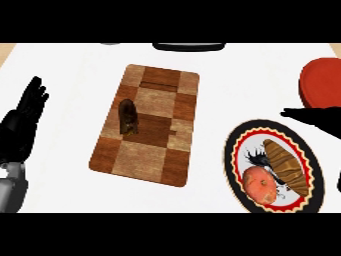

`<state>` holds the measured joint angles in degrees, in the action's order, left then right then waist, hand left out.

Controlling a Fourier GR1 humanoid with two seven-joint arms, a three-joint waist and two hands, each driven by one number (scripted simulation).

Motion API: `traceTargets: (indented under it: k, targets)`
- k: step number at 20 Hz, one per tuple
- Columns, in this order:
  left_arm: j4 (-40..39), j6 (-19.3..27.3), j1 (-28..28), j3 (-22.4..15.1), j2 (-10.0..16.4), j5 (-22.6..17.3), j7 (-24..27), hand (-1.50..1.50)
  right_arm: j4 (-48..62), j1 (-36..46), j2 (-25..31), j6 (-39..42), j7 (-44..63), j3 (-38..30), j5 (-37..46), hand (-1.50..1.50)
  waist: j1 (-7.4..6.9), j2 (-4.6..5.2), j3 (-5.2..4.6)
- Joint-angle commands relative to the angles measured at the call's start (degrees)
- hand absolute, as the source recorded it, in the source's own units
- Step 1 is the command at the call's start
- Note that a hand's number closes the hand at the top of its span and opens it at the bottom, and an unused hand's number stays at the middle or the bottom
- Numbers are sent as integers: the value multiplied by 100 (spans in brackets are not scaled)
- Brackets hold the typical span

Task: Pick the croissant from the plate and place it in the bowl

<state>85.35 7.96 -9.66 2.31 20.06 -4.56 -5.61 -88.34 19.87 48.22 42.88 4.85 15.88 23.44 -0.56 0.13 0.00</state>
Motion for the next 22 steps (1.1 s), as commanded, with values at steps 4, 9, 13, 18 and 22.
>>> traceTargets:
  k: [4,9,13,18,22]
  targets:
    - [216,-12,21,27,-88,89,-296,0,-37,-343,-342,-1129,-572,91,1209,-150,38,-16,4]
    - [566,-37,316,56,-277,253,-181,0,-220,-737,-573,-1116,-771,-230,1518,-150,55,-19,0]
    - [-29,-435,311,362,-144,108,244,0,-167,-949,-755,-814,-770,-87,1749,-150,63,-15,-2]
    - [288,-191,122,147,-408,399,-141,0,418,-899,-1402,-1113,-698,165,2365,-150,51,-14,0]
    - [637,-324,38,373,-255,336,-610,0,606,-975,-1514,-1348,-993,-20,2700,-150,44,-16,1]
